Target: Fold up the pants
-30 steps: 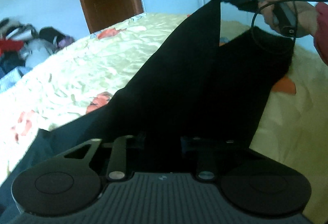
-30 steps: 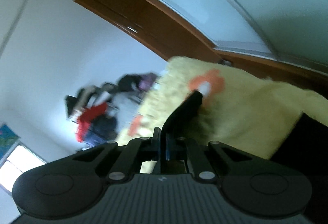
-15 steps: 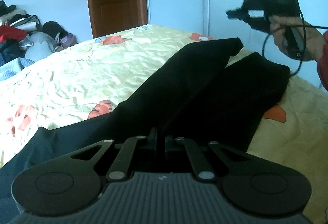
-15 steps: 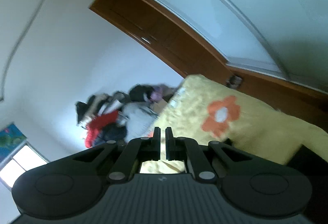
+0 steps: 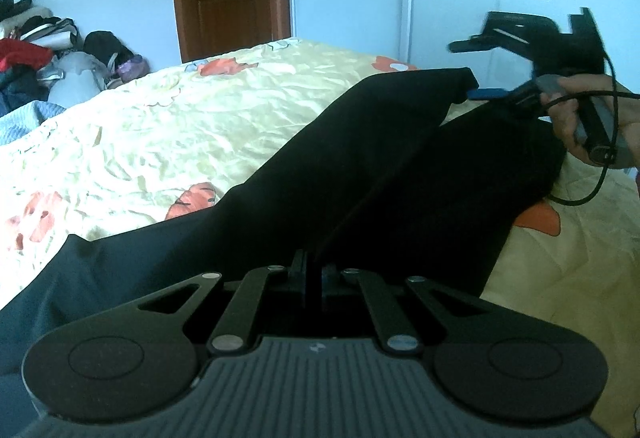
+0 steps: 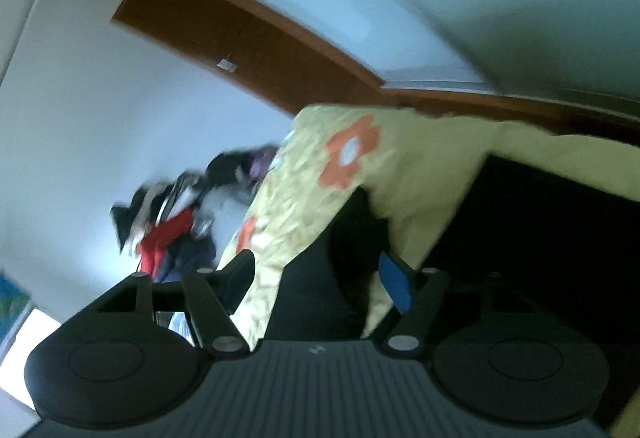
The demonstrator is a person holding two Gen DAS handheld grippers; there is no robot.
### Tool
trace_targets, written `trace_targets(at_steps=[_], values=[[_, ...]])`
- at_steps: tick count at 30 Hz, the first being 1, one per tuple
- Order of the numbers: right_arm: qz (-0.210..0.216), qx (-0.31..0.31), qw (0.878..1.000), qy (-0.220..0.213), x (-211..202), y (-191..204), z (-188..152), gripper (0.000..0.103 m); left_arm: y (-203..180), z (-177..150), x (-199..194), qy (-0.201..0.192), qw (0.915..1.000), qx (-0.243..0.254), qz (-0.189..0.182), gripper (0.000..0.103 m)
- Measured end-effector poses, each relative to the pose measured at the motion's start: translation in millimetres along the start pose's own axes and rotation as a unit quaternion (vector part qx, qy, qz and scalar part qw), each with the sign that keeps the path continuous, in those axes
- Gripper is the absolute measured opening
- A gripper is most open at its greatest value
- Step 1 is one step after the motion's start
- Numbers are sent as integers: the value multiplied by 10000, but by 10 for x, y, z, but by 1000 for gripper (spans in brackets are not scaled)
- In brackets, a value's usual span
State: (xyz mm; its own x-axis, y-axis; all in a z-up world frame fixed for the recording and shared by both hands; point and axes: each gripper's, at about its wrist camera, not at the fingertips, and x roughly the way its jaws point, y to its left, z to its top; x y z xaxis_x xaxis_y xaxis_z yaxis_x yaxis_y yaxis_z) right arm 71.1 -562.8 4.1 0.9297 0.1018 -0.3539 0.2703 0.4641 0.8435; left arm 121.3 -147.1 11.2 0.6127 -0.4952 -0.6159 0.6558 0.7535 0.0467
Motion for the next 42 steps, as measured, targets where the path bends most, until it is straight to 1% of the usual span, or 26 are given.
trace_targets(at_steps=[2, 4, 6, 7, 8, 9, 10, 12, 14, 16, 17, 19, 20, 22, 23, 25, 26, 28, 30, 35, 37, 39, 40, 42], values=[[-79, -40, 9999, 114, 149, 36, 19, 69, 2, -5, 10, 3, 10000, -22, -4, 7], [-251, -110, 9996, 37, 277, 33, 50, 69, 6, -12, 15, 12, 10000, -47, -9, 7], [-230, -82, 9997, -18, 410, -12, 63, 68, 7, -17, 16, 16, 10000, -56, -19, 7], [-182, -98, 9998, -36, 468, -21, 90, 63, 8, -20, 17, 8, 10000, -54, -21, 7], [-155, -172, 9997, -59, 510, -12, 118, 49, 13, -24, 14, -18, 10000, -61, -27, 7], [-166, -234, 9996, -26, 546, 1, 142, 12, 21, -26, 9, -40, 10000, -80, -34, 7], [-154, -271, 9995, -30, 569, 25, 173, 4, 34, -27, 4, -72, 9999, -106, -40, 7], [-35, -390, 9992, -122, 583, 116, 239, 4, 75, -14, -17, -184, 9997, -178, 35, 7], [200, -478, 9980, -360, 500, 250, 324, 4, 147, 26, -72, -354, 9988, -324, 124, 7], [698, -667, 9926, -740, 286, 462, 398, 4, 224, 79, -195, -617, 9968, -498, 84, 7], [879, -866, 9881, -921, 147, 577, 414, 4, 235, 106, -252, -702, 9964, -480, 23, 7], [974, -1287, 9799, -1175, -164, 727, 387, 4, 220, 142, -342, -752, 9965, -342, -97, 7], [945, -1373, 9786, -1208, -286, 722, 353, 4, 204, 135, -361, -712, 9969, -266, -179, 7], [621, -1341, 9826, -1126, -479, 555, 256, 4, 169, 65, -344, -519, 9978, -193, -367, 7], [431, -1230, 9857, -1072, -556, 411, 206, 4, 142, 9, -318, -390, 9979, -171, -483, 7], [6, -826, 9917, -986, -713, 38, 95, 4, 66, -105, -270, -167, 9975, -67, -689, 7], [-122, -622, 9933, -971, -781, -121, 43, 4, 26, -150, -262, -100, 9971, 9, -754, 7], [-270, -205, 9948, -964, -920, -413, -65, 4, -36, -210, -262, 1, 9962, 166, -853, 7], [-349, -56, 9943, -1006, -1018, -543, -147, 4, -60, -240, -281, 40, 9958, 307, -862, 7], [-482, -69, 9934, -1039, -1056, -564, -239, 4, -31, -258, -281, 166, 9951, 346, -912, 7], [-699, -134, 9939, -847, -1014, -564, -212, 4, -12, -272, -265, 219, 9955, 301, -871, 19], [-1124, -146, 9910, -706, -993, -539, -191, 6, -28, -290, -300, 224, 9957, 221, -872, 20], [-1232, -141, 9900, -679, -1021, -531, -210, 6, -29, -300, -326, 251, 9956, 181, -883, 22], [-1283, -33, 9890, -739, -1083, -558, -231, 7, -7, -301, -395, 280, 9964, 113, -798, 39]])
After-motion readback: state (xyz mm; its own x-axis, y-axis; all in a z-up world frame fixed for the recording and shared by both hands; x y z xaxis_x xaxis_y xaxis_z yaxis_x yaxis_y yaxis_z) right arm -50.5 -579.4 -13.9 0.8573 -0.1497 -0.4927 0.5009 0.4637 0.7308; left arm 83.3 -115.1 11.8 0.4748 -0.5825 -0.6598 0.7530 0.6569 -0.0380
